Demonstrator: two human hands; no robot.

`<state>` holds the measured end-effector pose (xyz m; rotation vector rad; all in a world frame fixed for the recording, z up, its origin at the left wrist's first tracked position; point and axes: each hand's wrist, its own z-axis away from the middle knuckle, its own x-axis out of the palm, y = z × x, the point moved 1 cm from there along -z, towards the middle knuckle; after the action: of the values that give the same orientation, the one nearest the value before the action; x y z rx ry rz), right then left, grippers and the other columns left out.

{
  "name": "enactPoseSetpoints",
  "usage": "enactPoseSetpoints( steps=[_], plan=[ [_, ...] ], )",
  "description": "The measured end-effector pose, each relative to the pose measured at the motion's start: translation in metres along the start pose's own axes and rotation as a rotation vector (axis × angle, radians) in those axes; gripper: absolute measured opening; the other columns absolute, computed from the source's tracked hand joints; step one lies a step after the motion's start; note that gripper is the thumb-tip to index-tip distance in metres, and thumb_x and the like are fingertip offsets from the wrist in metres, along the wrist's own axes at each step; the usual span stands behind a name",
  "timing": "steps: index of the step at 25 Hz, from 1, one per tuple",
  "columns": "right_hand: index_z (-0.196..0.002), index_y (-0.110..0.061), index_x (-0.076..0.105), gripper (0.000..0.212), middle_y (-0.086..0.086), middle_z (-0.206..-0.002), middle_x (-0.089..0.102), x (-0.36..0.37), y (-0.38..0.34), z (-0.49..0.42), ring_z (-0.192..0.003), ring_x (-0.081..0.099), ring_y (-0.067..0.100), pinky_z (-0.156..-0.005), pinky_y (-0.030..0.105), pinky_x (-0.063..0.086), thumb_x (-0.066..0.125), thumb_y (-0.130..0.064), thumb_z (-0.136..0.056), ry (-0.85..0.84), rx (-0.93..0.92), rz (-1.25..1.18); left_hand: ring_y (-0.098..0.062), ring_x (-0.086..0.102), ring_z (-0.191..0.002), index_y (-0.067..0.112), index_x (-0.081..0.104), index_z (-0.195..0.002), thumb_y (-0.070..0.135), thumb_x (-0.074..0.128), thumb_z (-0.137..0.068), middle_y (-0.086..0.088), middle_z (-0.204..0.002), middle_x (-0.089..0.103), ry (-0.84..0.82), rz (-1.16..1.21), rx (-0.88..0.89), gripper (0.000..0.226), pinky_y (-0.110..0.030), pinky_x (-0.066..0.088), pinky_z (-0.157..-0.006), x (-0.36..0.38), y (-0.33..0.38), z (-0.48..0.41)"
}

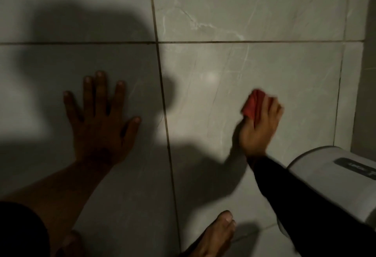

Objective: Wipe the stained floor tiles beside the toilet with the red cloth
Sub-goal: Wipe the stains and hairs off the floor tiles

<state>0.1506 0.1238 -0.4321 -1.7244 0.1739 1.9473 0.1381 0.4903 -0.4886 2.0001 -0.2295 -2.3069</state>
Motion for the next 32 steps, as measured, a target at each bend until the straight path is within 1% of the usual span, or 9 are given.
enactPoseSetpoints(
  steps=[4, 9, 13, 15, 17, 20, 24, 29, 32],
  plan=[
    [-0.163, -0.012, 0.040, 0.079, 0.018, -0.174, 0.033, 0.040, -0.123, -0.068, -0.163, 0.022, 0.047, -0.133, 0.054, 0.020, 0.056, -0.022, -0.087, 0.089, -0.307, 0.001, -0.043, 0.005, -0.171, 0.024, 0.016, -0.178, 0.068, 0.028, -0.104, -0.016, -0.185, 0.001, 0.022, 0.005, 0.000, 0.087, -0.071, -0.001, -0.131, 0.004, -0.003, 0.002],
    [-0.162, -0.022, 0.045, 0.062, 0.013, -0.173, 0.035, 0.069, -0.105, 0.088, -0.164, 0.022, 0.043, -0.133, 0.054, 0.015, 0.052, -0.041, -0.103, -0.174, -0.671, 0.022, -0.041, 0.003, -0.171, 0.026, 0.014, -0.178, 0.070, 0.026, -0.103, -0.016, -0.185, 0.001, 0.026, 0.012, 0.003, 0.088, -0.073, 0.001, -0.130, 0.007, -0.006, 0.001],
    [-0.153, -0.028, 0.056, 0.049, 0.012, -0.161, 0.050, 0.031, 0.003, 0.152, -0.153, 0.041, 0.048, -0.127, 0.064, 0.028, 0.040, -0.045, -0.110, -0.327, -0.541, 0.089, -0.041, 0.002, -0.171, 0.027, 0.011, -0.178, 0.070, 0.028, -0.103, -0.015, -0.185, -0.001, 0.031, 0.019, 0.004, 0.088, -0.073, 0.002, -0.130, 0.008, -0.005, 0.001],
    [-0.157, -0.010, 0.050, 0.060, 0.025, -0.165, 0.045, 0.020, 0.024, 0.110, -0.157, 0.031, 0.056, -0.130, 0.066, 0.023, 0.032, -0.039, -0.107, -0.186, -0.317, 0.071, -0.043, 0.004, -0.171, 0.026, 0.013, -0.178, 0.068, 0.031, -0.104, -0.017, -0.185, 0.001, 0.053, 0.009, 0.021, 0.086, -0.072, 0.001, -0.130, 0.008, -0.006, 0.002],
    [-0.159, -0.001, 0.044, 0.067, 0.029, -0.169, 0.036, 0.021, 0.002, 0.034, -0.158, 0.024, 0.058, -0.129, 0.065, 0.025, 0.046, -0.026, -0.097, 0.022, -0.126, 0.042, -0.044, 0.005, -0.171, 0.026, 0.014, -0.178, 0.067, 0.032, -0.105, -0.018, -0.185, 0.003, 0.074, 0.001, 0.034, 0.085, -0.071, 0.001, -0.130, 0.009, -0.008, 0.001],
    [-0.162, -0.013, 0.042, 0.074, 0.021, -0.173, 0.035, 0.042, -0.065, -0.020, -0.161, 0.025, 0.051, -0.129, 0.059, 0.028, 0.057, -0.022, -0.090, 0.122, -0.233, -0.014, -0.043, 0.005, -0.171, 0.026, 0.013, -0.178, 0.068, 0.031, -0.106, -0.019, -0.185, 0.004, 0.056, -0.026, 0.028, 0.085, -0.072, 0.001, -0.130, 0.007, -0.006, 0.000],
    [-0.163, -0.015, 0.040, 0.078, 0.016, -0.176, 0.027, 0.037, -0.039, 0.092, -0.165, 0.018, 0.046, -0.128, 0.059, 0.027, 0.061, -0.026, -0.090, -0.224, -0.527, -0.006, -0.043, 0.002, -0.171, 0.024, 0.010, -0.177, 0.068, 0.029, -0.106, -0.019, -0.184, 0.000, -0.007, -0.065, 0.002, 0.086, -0.073, 0.002, -0.130, -0.006, 0.000, -0.001],
    [-0.163, -0.018, 0.041, 0.074, 0.018, -0.175, 0.032, 0.031, -0.040, 0.004, -0.162, 0.022, 0.050, -0.127, 0.061, 0.028, 0.059, -0.019, -0.091, -0.014, -0.322, -0.057, -0.044, 0.003, -0.170, 0.027, 0.007, -0.177, 0.068, 0.036, -0.105, -0.020, -0.184, 0.001, -0.014, -0.062, -0.002, 0.088, -0.071, 0.001, -0.130, -0.006, 0.003, -0.003],
    [-0.162, -0.021, 0.043, 0.063, 0.015, -0.173, 0.036, 0.037, -0.044, 0.052, -0.162, 0.026, 0.043, -0.124, 0.055, 0.032, 0.057, -0.027, -0.101, -0.156, -0.536, -0.016, -0.043, -0.002, -0.171, 0.027, 0.003, -0.177, 0.068, 0.035, -0.105, -0.019, -0.184, -0.004, -0.085, -0.060, -0.029, 0.089, -0.072, -0.001, -0.131, -0.014, 0.007, -0.002]
  ],
)
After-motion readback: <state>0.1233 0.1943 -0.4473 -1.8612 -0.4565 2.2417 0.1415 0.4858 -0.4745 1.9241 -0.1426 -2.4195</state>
